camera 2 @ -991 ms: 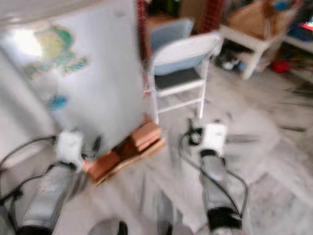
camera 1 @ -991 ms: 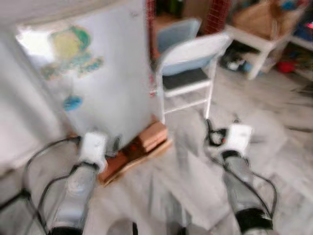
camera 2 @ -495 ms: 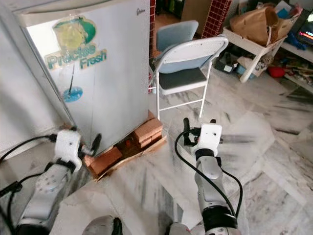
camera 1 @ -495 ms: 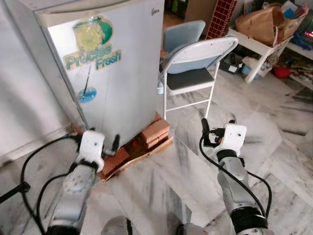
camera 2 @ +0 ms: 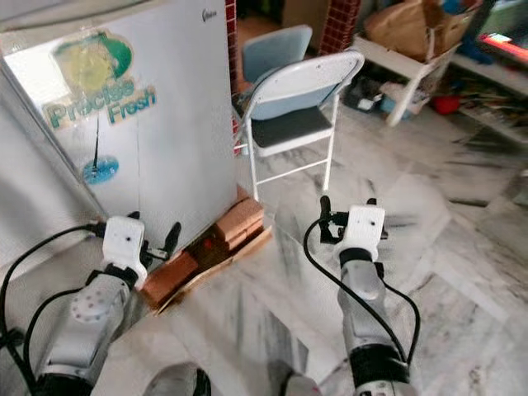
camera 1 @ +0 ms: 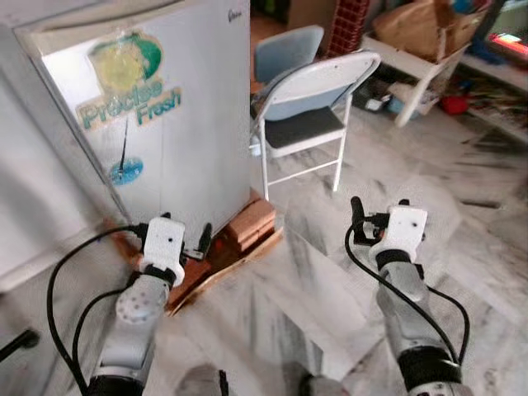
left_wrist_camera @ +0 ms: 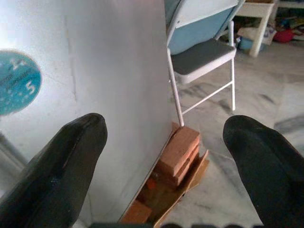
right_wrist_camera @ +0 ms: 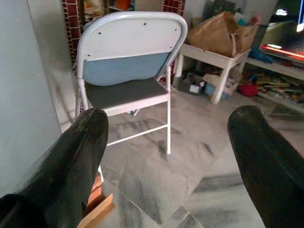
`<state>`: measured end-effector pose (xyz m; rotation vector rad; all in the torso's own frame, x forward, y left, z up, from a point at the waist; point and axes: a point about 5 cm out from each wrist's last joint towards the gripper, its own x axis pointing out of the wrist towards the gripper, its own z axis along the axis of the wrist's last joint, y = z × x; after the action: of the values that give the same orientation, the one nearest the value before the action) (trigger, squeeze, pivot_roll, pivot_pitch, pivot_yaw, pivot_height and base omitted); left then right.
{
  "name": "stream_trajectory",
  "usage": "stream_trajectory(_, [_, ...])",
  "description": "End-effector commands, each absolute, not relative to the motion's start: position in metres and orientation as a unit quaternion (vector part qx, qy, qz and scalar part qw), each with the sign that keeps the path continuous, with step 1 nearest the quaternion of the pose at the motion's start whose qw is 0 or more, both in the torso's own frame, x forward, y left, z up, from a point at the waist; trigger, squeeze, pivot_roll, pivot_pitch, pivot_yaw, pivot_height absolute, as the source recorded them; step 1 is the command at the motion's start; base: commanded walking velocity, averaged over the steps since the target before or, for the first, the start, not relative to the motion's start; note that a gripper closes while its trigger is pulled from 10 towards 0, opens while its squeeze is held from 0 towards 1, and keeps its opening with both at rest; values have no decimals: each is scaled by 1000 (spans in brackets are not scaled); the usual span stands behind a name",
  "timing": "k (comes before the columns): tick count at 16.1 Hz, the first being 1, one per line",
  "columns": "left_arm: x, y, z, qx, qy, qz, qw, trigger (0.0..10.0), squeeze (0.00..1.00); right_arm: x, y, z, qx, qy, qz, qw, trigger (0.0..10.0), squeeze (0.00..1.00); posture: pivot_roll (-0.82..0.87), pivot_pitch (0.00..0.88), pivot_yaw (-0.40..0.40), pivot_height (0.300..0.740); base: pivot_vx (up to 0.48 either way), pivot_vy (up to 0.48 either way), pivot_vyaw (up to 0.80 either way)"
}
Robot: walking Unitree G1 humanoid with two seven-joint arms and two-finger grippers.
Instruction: Restocking fridge
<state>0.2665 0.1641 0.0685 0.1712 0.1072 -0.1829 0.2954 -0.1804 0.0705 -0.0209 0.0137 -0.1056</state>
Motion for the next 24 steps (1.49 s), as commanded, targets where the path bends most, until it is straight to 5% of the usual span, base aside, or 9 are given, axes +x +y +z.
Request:
stream_trajectory(1, [267, 169, 66, 86, 63, -81, 991, 10000, 0, 297, -177, 70, -10, 9, -44, 999, 10000, 0, 91, 67, -30, 740, 0, 480, -506])
stream_trajectory(16, [261, 182, 61, 90, 73, -61, 991, 10000, 0, 282, -176, 63, -10, 27, -32, 999, 10000, 0, 96, 78, -33, 740, 0, 480, -59])
stream_trajectory(24, [266, 182, 67, 81, 58, -86, 991, 10000, 0, 282, -177, 65, -16, 26, -34, 999, 10000, 0, 92, 86, -25, 740, 0, 0, -262])
